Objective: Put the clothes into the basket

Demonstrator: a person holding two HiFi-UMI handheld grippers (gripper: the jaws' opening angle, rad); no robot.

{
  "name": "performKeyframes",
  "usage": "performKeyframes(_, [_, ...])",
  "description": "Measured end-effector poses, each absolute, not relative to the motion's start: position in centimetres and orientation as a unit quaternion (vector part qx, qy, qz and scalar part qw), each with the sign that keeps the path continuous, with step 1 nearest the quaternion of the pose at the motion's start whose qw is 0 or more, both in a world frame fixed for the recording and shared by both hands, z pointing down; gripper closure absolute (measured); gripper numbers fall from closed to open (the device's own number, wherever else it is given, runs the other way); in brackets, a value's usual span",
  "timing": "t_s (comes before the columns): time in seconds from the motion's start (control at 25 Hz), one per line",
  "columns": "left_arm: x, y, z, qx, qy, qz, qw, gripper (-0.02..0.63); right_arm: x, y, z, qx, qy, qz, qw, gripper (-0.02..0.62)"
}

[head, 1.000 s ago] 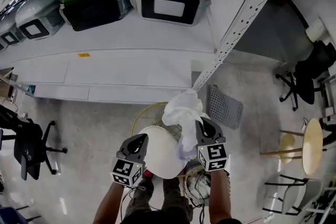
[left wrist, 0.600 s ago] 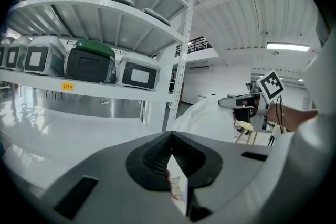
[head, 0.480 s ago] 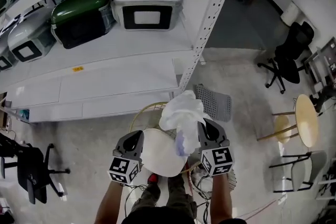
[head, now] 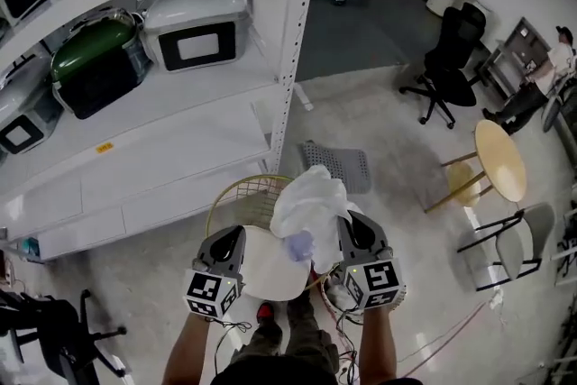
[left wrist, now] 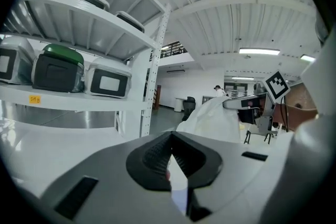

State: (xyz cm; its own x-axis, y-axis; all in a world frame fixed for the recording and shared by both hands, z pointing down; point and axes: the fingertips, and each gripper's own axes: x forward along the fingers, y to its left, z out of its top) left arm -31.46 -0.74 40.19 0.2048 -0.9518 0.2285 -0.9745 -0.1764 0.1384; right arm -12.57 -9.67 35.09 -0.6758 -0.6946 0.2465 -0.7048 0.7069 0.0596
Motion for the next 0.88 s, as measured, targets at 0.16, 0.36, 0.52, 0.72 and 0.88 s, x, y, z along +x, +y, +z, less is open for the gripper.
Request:
performKeyframes(0.16, [-28.7,-1.4,39.9,0.788,-0.601,0.046,0.125,0.606,-9.2,-8.4,34.7,0.413,-0.902,0.023,0.124,0.557])
performKeyframes(0.36, [-24.0,-2.8,39.5,0.819,-0.559,0.050,0.121,0.606,-4.5,-7.2,34.3,0.451,-0.884,0.022,0.121,0.557])
performKeyframes(0.52, [-19.7,-3.6,39.4,0.841,-0.526,0.054,0.115,0.606,-0.3,-6.3,34.4,0.480,-0.869,0.024,0.120,0.557])
performKeyframes(0.72, [-14.0,-4.2,39.6,0.862,-0.489,0.060,0.114,0.606,5.8,-4.9,35.1,0.523,-0.843,0.040,0.118,0.557])
performKeyframes(0.88, [-9.3,-4.4,40.0,0.875,-0.465,0.064,0.116,0.606,10.7,-3.7,36.1,0.549,-0.826,0.050,0.118,0.557])
